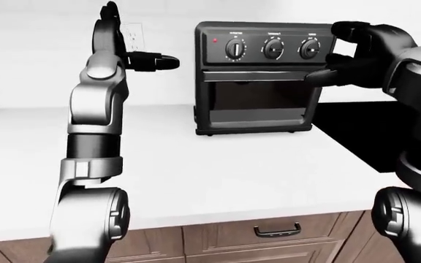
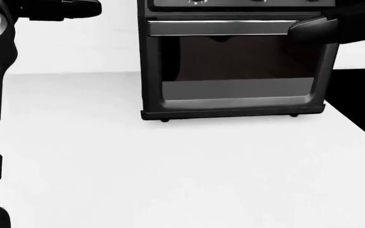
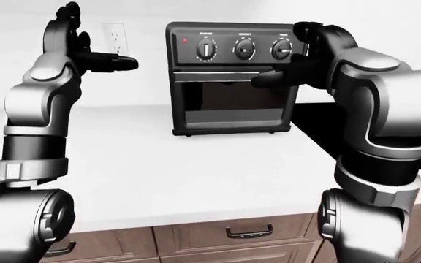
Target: Open the toaster oven door.
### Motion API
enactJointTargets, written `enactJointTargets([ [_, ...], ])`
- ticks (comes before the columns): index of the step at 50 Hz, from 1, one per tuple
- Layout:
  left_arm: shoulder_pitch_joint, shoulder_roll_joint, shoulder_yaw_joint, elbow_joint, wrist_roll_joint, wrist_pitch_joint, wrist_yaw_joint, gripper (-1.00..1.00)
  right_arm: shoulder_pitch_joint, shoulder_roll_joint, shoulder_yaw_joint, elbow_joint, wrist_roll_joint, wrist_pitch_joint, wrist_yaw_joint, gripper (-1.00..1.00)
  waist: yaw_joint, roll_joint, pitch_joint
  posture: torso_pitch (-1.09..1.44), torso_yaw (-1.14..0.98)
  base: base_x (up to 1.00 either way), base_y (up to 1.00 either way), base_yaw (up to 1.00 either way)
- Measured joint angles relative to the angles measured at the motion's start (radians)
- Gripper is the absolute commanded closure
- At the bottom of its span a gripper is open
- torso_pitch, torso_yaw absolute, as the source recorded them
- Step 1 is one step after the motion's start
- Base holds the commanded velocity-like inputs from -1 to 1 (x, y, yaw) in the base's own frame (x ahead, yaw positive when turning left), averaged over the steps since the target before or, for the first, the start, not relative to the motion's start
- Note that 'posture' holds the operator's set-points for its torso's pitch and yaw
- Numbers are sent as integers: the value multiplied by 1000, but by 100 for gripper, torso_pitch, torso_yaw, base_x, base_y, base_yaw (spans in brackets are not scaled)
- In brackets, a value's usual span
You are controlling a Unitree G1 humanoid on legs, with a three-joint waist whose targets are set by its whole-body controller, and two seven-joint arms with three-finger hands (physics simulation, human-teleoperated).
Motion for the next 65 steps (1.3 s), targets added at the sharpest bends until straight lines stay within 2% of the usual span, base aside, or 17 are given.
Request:
enactJointTargets([
  [8,0,-3,-5,7,16,-13,-7,-100,-18,-5,59,48,-118,-19,83,-100,-2,2,-5,-54,0,0,0,0],
  [14,-2,-3,2,1,14,-7,-3,-100,-42,-8,126,139,-264,-57,174,-100,-5,5,-7,-54,0,0,0,0],
  [25,-6,-4,0,-6,8,1,-1,-100,-97,78,153,327,-542,-169,332,-100,-5,15,-6,-54,0,0,0,0],
  [33,-6,-3,1,-9,4,3,0,-100,-132,136,159,481,-702,-273,397,-100,-4,20,-5,-54,0,0,0,0],
  [48,1,-3,1,-16,-5,10,3,-100,-234,203,169,769,-900,-435,432,-100,-1,28,-1,-54,0,0,0,0],
  [65,9,-10,-2,-46,-13,22,6,-100,-320,258,195,1014,-1074,-582,397,-100,-1,34,-2,-54,0,0,0,0],
])
